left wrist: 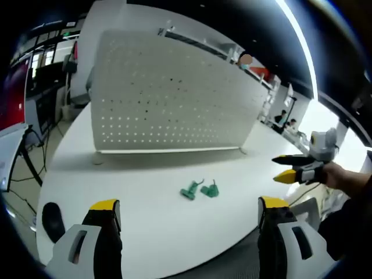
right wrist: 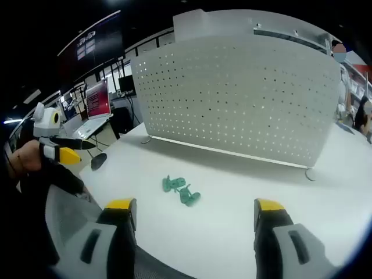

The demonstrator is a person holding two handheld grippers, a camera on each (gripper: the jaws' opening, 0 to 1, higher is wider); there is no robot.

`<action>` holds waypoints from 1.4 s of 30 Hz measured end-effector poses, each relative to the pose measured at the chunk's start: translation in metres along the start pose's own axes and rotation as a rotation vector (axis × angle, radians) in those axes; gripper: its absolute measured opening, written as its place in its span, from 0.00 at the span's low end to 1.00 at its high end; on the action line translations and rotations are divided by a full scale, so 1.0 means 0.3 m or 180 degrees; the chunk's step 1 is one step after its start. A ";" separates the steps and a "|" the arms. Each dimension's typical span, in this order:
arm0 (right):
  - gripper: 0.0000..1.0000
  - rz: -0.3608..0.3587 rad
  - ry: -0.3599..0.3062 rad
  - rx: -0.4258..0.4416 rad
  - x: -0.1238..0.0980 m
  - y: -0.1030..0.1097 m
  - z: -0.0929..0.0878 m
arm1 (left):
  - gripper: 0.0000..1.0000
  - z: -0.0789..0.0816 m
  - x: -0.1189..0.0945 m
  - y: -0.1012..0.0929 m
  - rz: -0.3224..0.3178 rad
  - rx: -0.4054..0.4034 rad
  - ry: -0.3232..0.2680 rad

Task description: Insert the hook assembly into the mounting plate slot until the hook locks in place.

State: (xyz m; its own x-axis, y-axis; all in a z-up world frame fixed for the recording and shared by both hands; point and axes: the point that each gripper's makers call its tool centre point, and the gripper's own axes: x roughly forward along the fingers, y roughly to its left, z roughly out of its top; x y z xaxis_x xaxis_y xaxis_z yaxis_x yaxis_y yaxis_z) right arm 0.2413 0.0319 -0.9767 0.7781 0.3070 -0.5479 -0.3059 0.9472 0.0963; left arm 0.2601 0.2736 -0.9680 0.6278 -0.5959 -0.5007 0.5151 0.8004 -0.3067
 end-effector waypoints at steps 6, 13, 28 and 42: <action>0.80 0.0061 0.0103 -0.0260 0.025 0.032 -0.032 | 1.00 0.008 -0.007 0.007 0.0037 -0.0032 -0.0030; 0.81 0.0039 0.0107 -0.0188 0.013 0.015 -0.041 | 1.00 0.007 0.004 0.011 0.0054 0.0083 0.0027; 0.81 0.0073 0.0039 -0.0045 0.014 0.034 -0.022 | 1.00 -0.004 0.019 0.012 0.0005 0.0228 0.0163; 0.79 0.0030 0.0001 0.0171 -0.024 0.013 -0.047 | 1.00 -0.030 0.015 -0.002 0.0003 0.0344 0.0315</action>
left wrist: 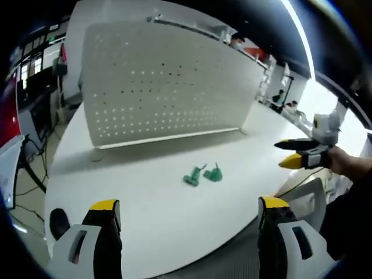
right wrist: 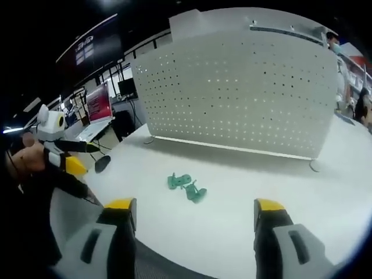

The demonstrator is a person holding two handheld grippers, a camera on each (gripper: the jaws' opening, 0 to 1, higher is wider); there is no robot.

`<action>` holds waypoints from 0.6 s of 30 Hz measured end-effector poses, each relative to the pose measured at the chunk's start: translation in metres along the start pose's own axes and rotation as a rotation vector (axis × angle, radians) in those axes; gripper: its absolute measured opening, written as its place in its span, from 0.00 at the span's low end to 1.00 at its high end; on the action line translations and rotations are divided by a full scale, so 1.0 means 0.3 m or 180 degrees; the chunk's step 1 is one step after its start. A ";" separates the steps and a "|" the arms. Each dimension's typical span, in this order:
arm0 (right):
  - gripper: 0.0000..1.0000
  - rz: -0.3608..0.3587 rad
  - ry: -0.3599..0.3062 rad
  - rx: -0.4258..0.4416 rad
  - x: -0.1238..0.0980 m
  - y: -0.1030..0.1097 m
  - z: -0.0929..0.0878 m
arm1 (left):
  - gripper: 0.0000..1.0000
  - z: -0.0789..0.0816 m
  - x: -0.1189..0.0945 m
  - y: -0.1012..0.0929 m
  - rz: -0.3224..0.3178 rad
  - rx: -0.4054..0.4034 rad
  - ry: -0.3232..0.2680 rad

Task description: Insert the hook assembly into the mounting plate slot until the hook locks in place.

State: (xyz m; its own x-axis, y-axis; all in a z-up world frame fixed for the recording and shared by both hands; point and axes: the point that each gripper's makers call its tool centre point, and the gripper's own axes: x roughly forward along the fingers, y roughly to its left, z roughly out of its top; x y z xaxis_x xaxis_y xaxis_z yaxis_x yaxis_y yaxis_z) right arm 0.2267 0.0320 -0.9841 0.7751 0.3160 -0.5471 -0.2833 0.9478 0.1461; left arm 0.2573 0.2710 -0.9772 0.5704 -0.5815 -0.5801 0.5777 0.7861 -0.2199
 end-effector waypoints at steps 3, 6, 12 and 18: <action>0.79 -0.0011 -0.0007 0.0028 -0.002 -0.010 -0.004 | 1.00 -0.013 0.002 0.004 0.0031 -0.0018 0.0029; 0.78 -0.0012 -0.0018 0.0048 -0.003 -0.017 -0.004 | 1.00 -0.022 0.011 0.000 0.0023 -0.0040 0.0047; 0.78 -0.0031 -0.0019 0.0087 -0.002 -0.042 -0.006 | 1.00 -0.009 0.032 -0.011 0.0003 -0.0014 0.0071; 0.76 -0.0033 -0.0010 0.0128 -0.007 -0.052 -0.014 | 1.00 -0.008 0.045 -0.014 -0.0011 -0.0008 0.0100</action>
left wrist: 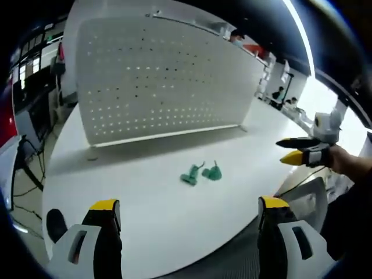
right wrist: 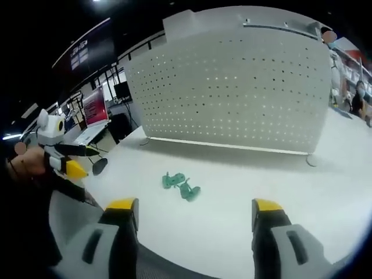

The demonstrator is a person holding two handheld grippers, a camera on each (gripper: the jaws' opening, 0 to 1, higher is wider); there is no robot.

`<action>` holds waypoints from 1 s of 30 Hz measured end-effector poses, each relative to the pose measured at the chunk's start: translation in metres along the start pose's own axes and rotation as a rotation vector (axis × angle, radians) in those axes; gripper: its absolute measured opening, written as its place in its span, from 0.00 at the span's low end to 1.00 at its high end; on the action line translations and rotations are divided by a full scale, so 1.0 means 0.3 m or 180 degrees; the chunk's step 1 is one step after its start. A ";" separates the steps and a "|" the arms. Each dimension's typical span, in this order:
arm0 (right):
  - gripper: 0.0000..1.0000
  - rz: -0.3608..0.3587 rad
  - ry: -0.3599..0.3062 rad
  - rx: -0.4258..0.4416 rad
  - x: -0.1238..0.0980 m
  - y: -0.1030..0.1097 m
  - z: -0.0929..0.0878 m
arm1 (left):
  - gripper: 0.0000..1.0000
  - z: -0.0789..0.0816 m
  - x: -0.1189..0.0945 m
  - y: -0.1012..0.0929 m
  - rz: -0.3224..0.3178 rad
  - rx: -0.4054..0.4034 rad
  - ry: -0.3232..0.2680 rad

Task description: Insert the hook assembly into the mounting plate slot until the hook locks in place.

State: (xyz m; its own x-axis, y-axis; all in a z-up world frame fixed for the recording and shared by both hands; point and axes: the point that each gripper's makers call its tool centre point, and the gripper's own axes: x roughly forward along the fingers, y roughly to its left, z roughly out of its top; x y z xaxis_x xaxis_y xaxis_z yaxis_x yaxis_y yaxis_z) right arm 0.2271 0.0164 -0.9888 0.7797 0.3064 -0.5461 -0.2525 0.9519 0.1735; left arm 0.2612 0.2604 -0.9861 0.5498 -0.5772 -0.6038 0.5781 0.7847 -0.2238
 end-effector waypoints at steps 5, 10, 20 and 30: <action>0.74 -0.0013 -0.0027 0.0069 0.004 -0.007 0.002 | 0.99 -0.008 0.008 -0.005 -0.0022 0.0006 0.0014; 0.71 0.0052 0.0061 0.0008 0.048 0.002 -0.021 | 1.00 -0.010 0.004 -0.008 -0.0033 -0.0042 0.0011; 0.48 0.0327 0.0218 -0.0165 0.155 0.025 -0.001 | 0.99 -0.009 -0.008 0.010 0.0022 -0.0091 0.0051; 0.39 0.0523 0.0384 -0.0307 0.307 0.067 -0.031 | 0.99 -0.016 -0.002 0.002 0.0016 -0.0146 0.0071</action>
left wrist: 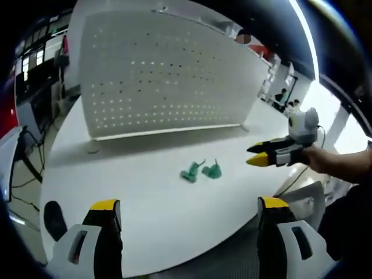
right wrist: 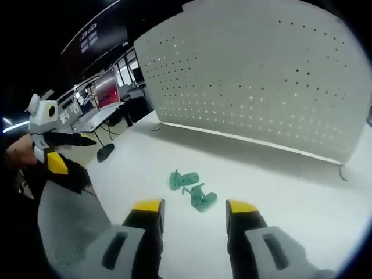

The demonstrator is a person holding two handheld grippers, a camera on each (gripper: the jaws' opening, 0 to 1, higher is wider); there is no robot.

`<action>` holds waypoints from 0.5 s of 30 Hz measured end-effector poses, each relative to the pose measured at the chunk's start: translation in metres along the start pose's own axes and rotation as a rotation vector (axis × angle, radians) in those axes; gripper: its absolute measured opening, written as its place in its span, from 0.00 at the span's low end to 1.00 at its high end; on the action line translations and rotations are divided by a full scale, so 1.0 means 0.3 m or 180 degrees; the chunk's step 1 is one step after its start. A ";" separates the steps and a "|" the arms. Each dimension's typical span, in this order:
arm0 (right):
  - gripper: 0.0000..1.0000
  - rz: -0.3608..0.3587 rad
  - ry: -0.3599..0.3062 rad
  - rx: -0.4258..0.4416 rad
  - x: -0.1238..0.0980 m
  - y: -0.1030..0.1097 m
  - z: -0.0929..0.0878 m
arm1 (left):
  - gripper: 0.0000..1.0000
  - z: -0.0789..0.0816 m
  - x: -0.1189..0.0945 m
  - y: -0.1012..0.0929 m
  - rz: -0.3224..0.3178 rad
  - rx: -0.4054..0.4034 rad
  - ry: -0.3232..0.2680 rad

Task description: Insert the hook assembly into the mounting plate slot until the hook locks in place.

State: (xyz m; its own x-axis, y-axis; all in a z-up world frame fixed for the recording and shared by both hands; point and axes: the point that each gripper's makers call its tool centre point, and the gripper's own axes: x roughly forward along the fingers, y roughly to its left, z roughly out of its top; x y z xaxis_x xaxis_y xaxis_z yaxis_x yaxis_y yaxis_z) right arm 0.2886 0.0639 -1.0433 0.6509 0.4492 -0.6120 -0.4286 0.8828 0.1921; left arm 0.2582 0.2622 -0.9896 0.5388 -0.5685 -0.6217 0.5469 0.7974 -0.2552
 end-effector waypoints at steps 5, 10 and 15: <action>0.37 0.0078 0.0103 0.0059 0.073 0.007 -0.017 | 0.99 -0.022 -0.009 0.007 0.0027 -0.0011 0.0044; 0.33 0.0086 0.0204 0.0030 0.134 0.003 -0.036 | 0.99 -0.033 -0.029 0.009 0.0052 -0.0029 0.0052; 0.27 0.0078 0.0251 -0.0064 0.176 -0.006 -0.028 | 0.99 -0.038 -0.049 0.019 0.0078 0.0012 0.0112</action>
State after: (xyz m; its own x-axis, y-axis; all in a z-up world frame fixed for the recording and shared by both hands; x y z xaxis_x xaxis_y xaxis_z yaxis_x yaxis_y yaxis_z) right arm 0.3183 0.0848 -1.0824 0.5889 0.4578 -0.6661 -0.4569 0.8683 0.1929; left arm 0.2463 0.2775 -0.9904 0.5292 -0.5411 -0.6535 0.5362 0.8102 -0.2367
